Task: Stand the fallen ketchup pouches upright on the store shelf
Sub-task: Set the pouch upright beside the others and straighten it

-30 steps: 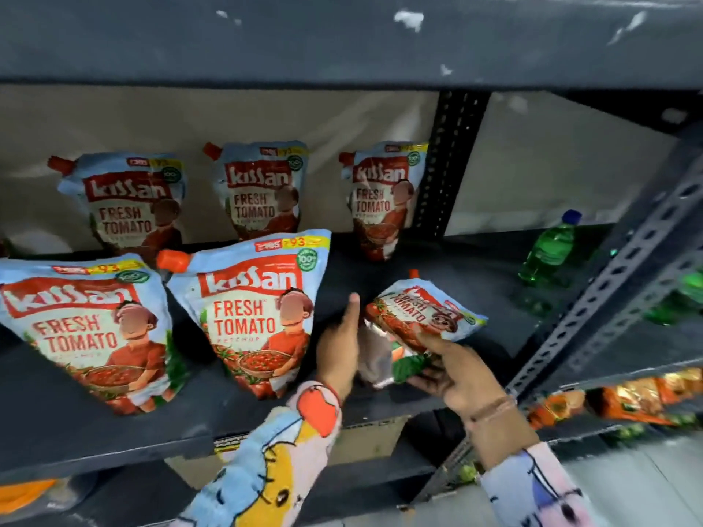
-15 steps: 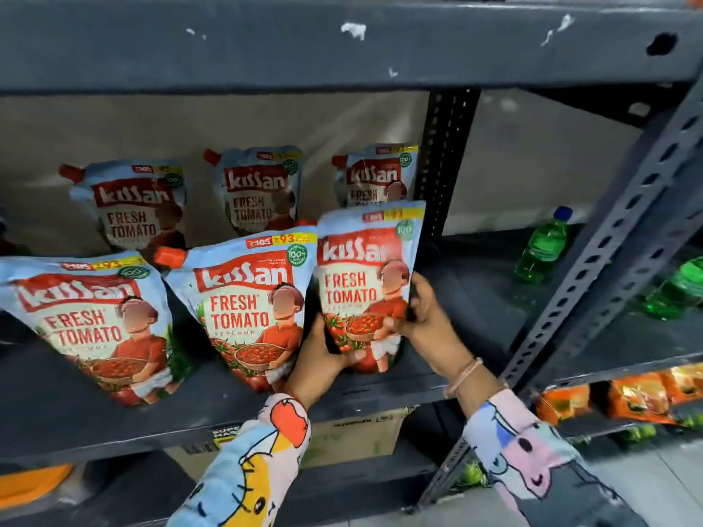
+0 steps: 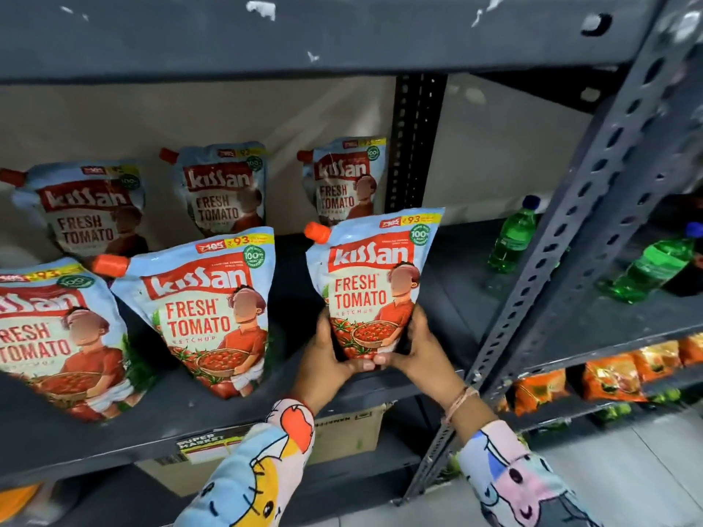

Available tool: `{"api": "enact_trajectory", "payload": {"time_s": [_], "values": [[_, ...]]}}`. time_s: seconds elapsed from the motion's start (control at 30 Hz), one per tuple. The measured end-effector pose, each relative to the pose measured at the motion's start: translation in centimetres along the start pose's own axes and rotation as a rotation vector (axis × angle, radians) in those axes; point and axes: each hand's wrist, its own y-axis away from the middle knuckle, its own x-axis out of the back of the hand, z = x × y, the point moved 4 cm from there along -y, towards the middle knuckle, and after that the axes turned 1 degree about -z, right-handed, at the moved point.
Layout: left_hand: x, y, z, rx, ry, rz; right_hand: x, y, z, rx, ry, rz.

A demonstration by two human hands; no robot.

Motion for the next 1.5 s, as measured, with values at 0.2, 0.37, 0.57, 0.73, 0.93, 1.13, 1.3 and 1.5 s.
{"api": "enact_trajectory", "payload": {"time_s": [0.2,0.37,0.57,0.73,0.93,1.13,1.3,1.5], "values": [[-3.8,-1.3,1.1,-0.006,-0.014,-0.028,3.3,0.4,1.3,-0.021,0.02,0.016],[-4.0,-1.1,1.6,0.015,0.002,-0.031,3.3,1.1,-0.2,-0.046,0.018,0.048],[1.5,7.6,0.2,0.003,-0.003,0.411,-1.6,7.6,-2.2,0.149,0.193,0.427],[11.7,10.4,-3.5,0.185,-0.16,0.634,-10.7,3.8,-5.0,0.101,-0.002,-0.031],[17.0,6.0,-4.6,0.19,-0.068,0.349,-16.0,-1.8,-5.9,0.012,-0.144,-0.292],[15.5,4.8,-4.2,0.177,0.036,0.161,-15.5,-2.2,-4.6,0.022,-0.105,-0.23],[13.7,4.8,-3.7,0.137,-0.043,0.146,-13.5,-1.9,-3.4,0.023,-0.068,-0.221],[14.2,6.7,-3.0,0.119,-0.117,0.265,-12.0,1.3,-5.0,0.1,0.0,0.108]]}}
